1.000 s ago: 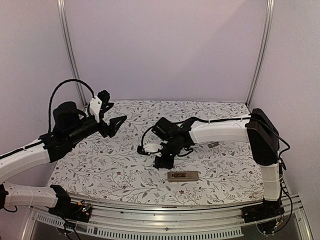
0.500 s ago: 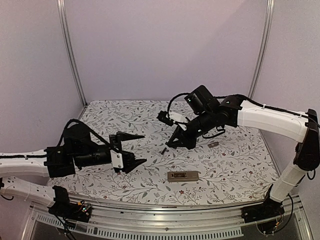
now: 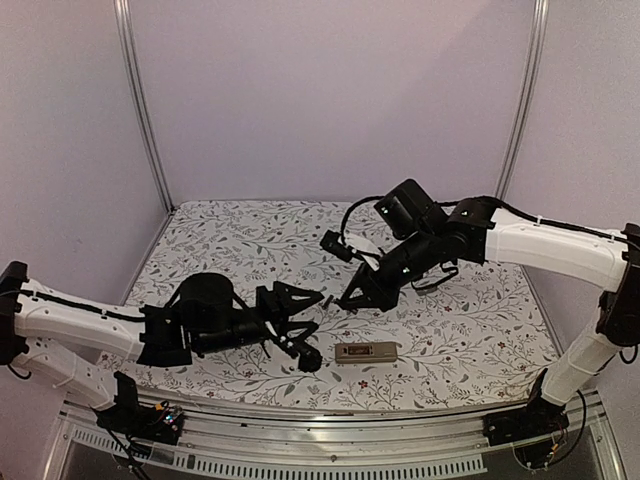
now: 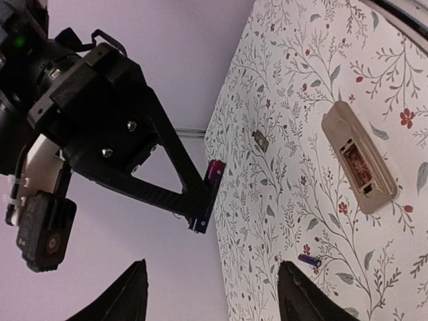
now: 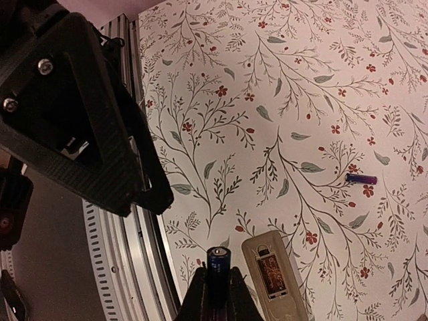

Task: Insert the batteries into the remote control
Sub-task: Pass from the right arm to the left

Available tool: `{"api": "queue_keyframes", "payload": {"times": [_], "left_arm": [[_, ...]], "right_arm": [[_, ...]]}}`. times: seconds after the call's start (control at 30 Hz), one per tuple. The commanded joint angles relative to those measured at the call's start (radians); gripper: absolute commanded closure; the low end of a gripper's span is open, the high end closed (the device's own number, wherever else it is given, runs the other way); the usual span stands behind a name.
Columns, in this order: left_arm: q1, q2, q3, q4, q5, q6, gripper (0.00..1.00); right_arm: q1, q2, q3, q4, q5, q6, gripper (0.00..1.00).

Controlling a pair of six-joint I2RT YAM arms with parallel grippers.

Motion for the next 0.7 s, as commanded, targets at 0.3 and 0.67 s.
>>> {"api": "queue_keyframes", "payload": {"times": [0.3, 0.67], "left_arm": [[-0.043, 0.126, 0.060, 0.130, -0.061, 0.092, 0.54], [-0.067, 0.168, 0.061, 0.155, -0.095, 0.113, 0.64]], "right_arm": [[0.057, -0.059, -0.054, 0.034, -0.013, 0.035, 0.99], [0.075, -0.079, -0.077, 0.063, -0.023, 0.052, 1.00]]}}
